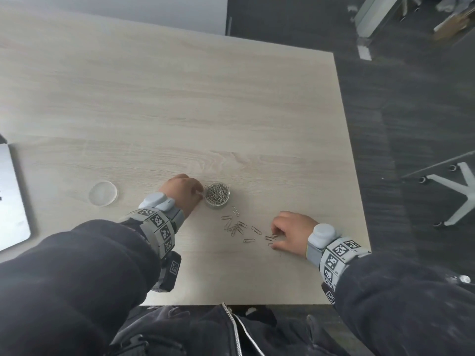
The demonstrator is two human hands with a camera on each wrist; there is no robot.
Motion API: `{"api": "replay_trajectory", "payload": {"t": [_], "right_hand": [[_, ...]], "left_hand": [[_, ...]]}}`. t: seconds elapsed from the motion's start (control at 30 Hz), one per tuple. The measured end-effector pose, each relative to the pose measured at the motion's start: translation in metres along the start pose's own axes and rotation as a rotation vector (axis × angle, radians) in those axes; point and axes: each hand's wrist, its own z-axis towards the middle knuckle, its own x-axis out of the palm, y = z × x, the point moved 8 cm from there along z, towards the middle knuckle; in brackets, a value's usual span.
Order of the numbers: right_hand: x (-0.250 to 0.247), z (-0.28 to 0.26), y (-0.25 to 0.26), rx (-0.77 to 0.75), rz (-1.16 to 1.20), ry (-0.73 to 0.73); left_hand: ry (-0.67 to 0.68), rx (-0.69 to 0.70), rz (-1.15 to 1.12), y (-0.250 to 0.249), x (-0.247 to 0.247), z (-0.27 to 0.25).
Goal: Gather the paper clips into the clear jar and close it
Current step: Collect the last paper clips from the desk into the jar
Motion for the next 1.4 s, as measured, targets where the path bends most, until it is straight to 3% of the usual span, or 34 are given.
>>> {"api": "replay_trajectory", "payload": {"t": [0.27, 0.5, 0.67, 0.8, 1.07, 1.2, 1.4], "right_hand": [[0.002, 0.004, -0.001, 0.133, 0.022, 0.03], [0.007, 0.011, 0.009, 0.177, 0.004, 0.086], [-0.008, 0.022, 0.029, 0.168, 0.096, -0.033], [-0.033, 0.035, 0.051, 0.171, 0.333, -0.196], [-0.064, 0.062, 0.088, 0.102, 0.49, -0.367], [-0.063, 0.055, 0.062, 0.172, 0.518, -0.414], [-0.052, 0.031, 0.008, 0.27, 0.45, -0.376]], "left_hand": [[0.133, -0.169, 0.039, 0.016, 0.005, 0.001], [0.212, -0.219, 0.061, 0.019, 0.004, -0.014], [0.221, -0.202, 0.072, 0.023, 0.006, -0.019], [0.182, -0.204, 0.0, 0.027, 0.004, -0.022], [0.085, -0.049, -0.306, 0.008, -0.011, -0.028], [0.016, 0.027, -0.417, -0.009, -0.023, -0.024], [0.004, 0.08, -0.394, -0.03, -0.022, -0.02]]}}
